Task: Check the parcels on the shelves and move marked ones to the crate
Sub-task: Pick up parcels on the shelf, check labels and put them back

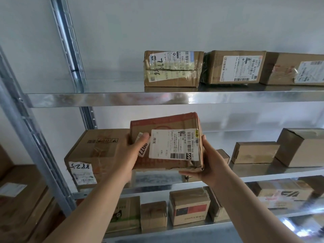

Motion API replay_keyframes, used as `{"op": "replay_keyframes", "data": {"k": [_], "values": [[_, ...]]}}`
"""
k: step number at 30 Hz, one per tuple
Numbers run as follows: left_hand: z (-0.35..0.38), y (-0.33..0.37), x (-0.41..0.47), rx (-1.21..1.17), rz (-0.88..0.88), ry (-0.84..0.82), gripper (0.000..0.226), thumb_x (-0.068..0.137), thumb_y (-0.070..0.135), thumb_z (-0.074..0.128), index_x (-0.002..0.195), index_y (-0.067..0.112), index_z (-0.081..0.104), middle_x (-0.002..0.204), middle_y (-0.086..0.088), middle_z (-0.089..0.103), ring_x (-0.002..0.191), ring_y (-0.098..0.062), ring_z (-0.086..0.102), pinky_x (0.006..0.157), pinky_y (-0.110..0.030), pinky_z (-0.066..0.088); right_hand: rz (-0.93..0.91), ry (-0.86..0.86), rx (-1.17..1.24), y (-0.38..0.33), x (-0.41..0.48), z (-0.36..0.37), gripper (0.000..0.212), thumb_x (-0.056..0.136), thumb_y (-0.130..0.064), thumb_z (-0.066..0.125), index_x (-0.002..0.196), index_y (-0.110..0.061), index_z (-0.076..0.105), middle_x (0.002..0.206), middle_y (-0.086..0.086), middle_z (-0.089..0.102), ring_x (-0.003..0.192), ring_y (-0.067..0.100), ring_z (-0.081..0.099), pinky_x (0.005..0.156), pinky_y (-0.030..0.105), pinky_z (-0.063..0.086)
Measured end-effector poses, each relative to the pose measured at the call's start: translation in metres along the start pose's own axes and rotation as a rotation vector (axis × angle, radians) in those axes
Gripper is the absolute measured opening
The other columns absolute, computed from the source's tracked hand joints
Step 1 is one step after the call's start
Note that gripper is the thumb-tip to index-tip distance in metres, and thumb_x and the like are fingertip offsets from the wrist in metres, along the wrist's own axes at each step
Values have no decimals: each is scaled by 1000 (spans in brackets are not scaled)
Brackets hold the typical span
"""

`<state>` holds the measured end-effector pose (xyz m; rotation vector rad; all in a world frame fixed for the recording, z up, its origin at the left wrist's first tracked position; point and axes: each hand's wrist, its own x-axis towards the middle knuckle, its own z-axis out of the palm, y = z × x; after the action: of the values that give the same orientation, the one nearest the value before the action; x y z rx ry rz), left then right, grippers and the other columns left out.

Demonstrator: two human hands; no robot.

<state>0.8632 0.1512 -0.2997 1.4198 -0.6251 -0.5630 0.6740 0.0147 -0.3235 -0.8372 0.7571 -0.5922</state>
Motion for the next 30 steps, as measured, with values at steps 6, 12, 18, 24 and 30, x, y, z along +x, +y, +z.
{"op": "replay_keyframes", "data": {"k": [6,12,18,24,30], "values": [[-4,-7,1,48,29,77,28,85,41,72,100,19,64,94,-3,77,87,-21,74,75,-37,61,-222,197,-288,-11,1,8,27,101,-30,61,121,-12,67,101,15,78,87,28,76,71,43,63],[1,-11,6,84,43,117,32,86,41,72,104,18,61,97,-3,74,85,-17,73,62,-26,55,-275,259,-387,-22,5,21,18,103,-21,58,105,-15,74,108,14,77,111,34,69,98,60,54],[4,-12,13,130,17,125,26,88,32,73,104,16,60,95,-2,73,80,-13,71,53,-20,51,-280,233,-416,-25,8,25,34,106,-33,50,106,-9,74,101,9,79,105,29,72,95,49,56],[9,-25,20,196,-48,101,24,87,18,74,105,15,59,95,-3,72,81,-13,69,59,-24,48,-246,203,-392,-19,22,16,34,106,-44,47,115,-19,68,106,7,77,95,26,73,87,46,57],[16,-39,26,226,-87,118,37,94,49,60,112,17,57,100,-5,69,86,-20,70,61,-26,49,-202,175,-413,-11,38,7,31,103,-44,53,113,-17,66,98,2,77,89,23,73,83,44,58]]}}
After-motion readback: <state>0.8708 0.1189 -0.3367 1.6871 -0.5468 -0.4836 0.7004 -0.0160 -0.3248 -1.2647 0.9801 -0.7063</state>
